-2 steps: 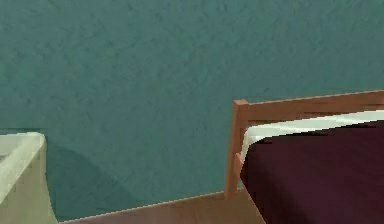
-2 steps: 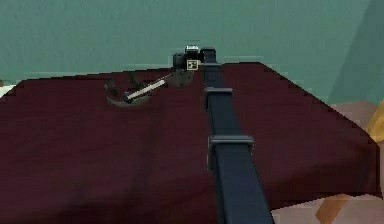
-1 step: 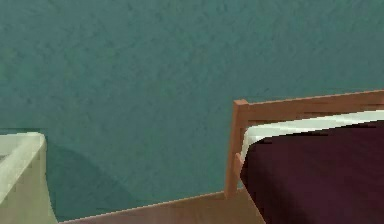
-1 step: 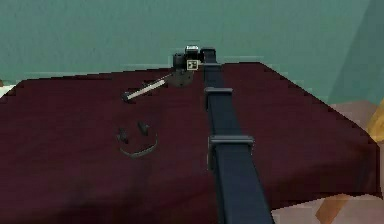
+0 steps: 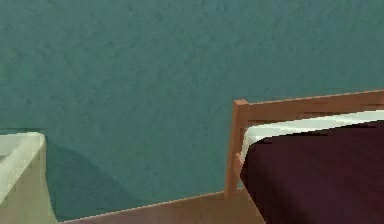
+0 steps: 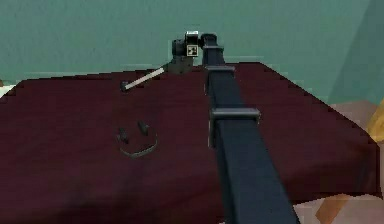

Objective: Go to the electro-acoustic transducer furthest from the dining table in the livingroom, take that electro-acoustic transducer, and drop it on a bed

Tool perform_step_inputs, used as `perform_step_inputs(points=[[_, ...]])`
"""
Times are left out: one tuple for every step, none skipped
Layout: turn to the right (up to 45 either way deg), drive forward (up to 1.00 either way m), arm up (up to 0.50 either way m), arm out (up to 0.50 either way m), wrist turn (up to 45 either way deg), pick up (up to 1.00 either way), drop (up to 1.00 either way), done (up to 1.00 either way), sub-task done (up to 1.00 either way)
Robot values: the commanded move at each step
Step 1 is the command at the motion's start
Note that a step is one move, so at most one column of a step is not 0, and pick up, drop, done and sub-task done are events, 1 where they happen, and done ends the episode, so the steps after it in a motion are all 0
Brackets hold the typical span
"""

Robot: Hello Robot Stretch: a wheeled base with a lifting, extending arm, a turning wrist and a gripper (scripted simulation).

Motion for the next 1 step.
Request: perform_step_inputs(points=[[0.0,0.00,0.00,-0.08,0.0,0.00,0.00,0.00,0.00]])
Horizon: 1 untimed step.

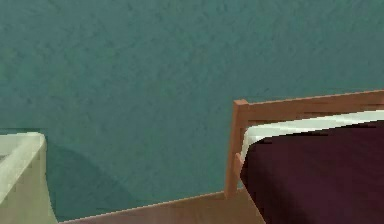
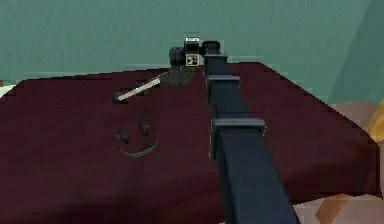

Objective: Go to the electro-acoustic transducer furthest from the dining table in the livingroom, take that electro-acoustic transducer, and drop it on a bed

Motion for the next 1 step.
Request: perform_step_inputs(points=[[0.0,0.00,0.00,0.00,0.0,0.00,0.00,1.00,0.00]])
